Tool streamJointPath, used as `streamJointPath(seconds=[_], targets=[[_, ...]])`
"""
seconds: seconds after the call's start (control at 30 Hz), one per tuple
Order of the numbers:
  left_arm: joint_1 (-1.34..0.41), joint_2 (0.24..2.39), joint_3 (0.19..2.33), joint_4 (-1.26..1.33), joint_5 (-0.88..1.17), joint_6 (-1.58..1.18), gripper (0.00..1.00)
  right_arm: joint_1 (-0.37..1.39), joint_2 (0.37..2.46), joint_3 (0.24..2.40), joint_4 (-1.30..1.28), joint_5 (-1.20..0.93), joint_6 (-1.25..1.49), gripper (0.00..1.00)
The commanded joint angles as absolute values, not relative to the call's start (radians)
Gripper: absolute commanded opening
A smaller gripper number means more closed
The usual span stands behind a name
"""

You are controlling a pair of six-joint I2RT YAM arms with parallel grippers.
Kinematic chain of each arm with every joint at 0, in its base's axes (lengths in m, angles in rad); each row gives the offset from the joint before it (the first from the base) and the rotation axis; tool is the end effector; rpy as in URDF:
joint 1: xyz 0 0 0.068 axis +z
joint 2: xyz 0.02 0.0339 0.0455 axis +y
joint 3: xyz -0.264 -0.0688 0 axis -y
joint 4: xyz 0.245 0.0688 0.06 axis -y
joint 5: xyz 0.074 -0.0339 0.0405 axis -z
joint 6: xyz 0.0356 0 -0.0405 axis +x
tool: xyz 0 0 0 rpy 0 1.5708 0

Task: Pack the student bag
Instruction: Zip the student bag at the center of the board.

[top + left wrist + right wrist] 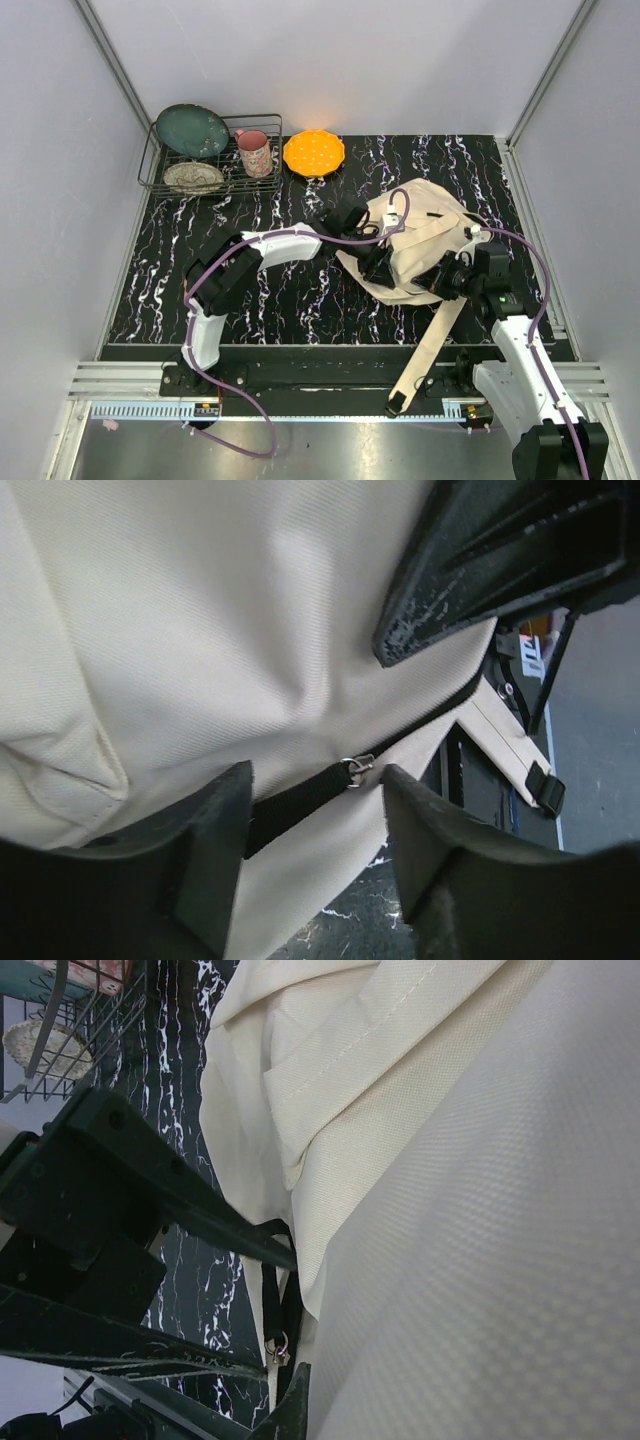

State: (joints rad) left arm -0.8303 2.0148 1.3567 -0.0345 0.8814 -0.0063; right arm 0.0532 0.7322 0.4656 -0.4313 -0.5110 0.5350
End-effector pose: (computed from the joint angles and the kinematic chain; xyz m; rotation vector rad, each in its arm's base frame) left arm 0.2754 -0.3421 0.1878 1.3850 1.8995 -1.4271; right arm 0.1552 0.0257 0.2158 0.2765 2.2994 0.8856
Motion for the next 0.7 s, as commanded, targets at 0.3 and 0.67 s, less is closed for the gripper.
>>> streamJointPath(seconds=[0.3,0.67], targets=[[-0.836,2.006,1.401,-0.109,0.927,0.037,0.0,0.058,0.707,0.508,-0.35,-0.557,0.488,0.0],[-0.813,1.974,1.333,-0.192,0.454,0.003,0.0,0.058,0.66,0.518,-0.413,-0.402,0.525,0.0]])
